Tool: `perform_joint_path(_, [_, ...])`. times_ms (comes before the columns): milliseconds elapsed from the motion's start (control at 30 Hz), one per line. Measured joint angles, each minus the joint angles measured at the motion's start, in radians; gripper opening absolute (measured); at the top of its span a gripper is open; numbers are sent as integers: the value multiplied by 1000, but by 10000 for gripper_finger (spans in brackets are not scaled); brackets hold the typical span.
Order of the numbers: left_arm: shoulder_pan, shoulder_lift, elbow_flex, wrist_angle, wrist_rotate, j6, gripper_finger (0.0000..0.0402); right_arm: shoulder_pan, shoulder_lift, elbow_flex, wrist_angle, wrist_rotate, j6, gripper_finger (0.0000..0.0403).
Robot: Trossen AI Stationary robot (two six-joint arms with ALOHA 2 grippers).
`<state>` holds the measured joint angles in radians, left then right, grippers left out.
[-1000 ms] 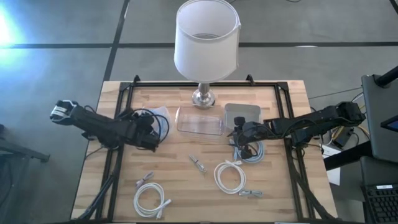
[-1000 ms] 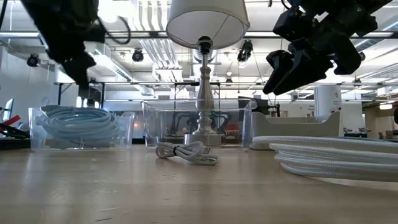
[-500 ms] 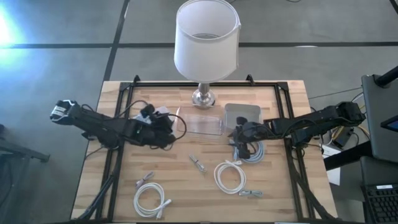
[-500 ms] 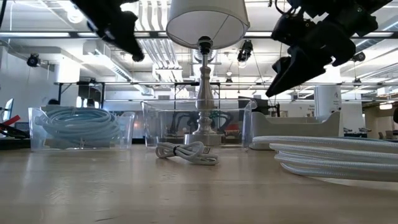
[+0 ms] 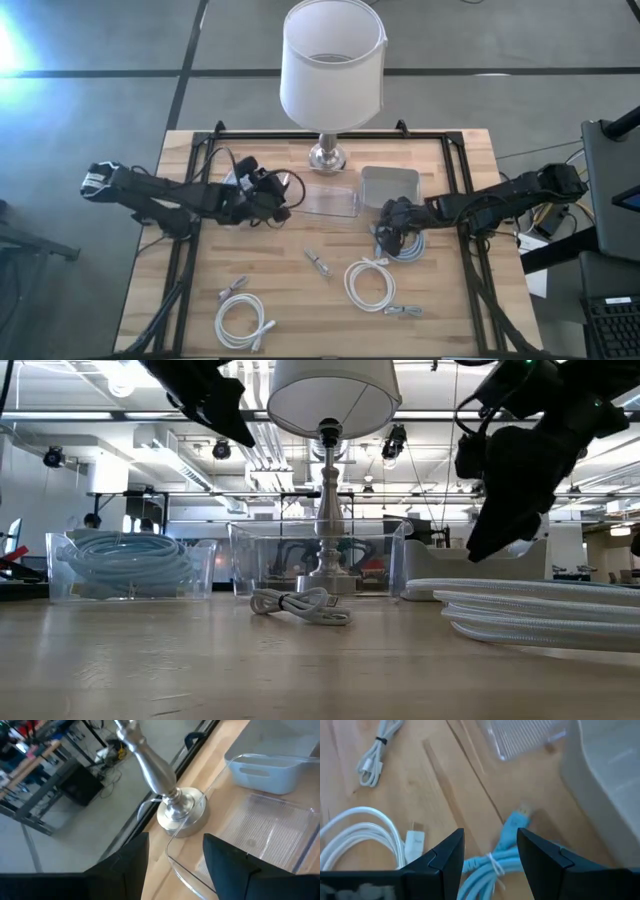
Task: Pick & Place USB Port
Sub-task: Put the blue hdmi cable into the white bin
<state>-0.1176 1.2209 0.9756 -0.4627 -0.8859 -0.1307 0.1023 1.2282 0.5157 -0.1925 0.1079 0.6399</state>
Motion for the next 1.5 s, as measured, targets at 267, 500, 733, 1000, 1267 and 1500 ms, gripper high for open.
perform_joint_path(267, [79, 0, 0, 12, 81, 2, 191, 66, 0, -25, -44, 50, 163, 175])
perform_joint_path(500, [83, 0, 1, 23, 83, 53, 190, 110, 0, -28, -47, 74, 249, 166])
perform_joint_path(733, [83, 0, 1, 28, 83, 71, 190, 110, 35, -42, -46, 113, 323, 166])
perform_joint_path(1000, [108, 0, 1, 34, 381, 154, 190, 109, 196, 6, -21, 81, 280, 166])
perform_joint_path(1267, [131, 10, 1, 44, 548, 187, 190, 106, 279, 110, -39, 86, 220, 166])
perform_joint_path(1500, [132, 26, 0, 46, 547, 224, 190, 107, 371, 125, -23, 74, 233, 143])
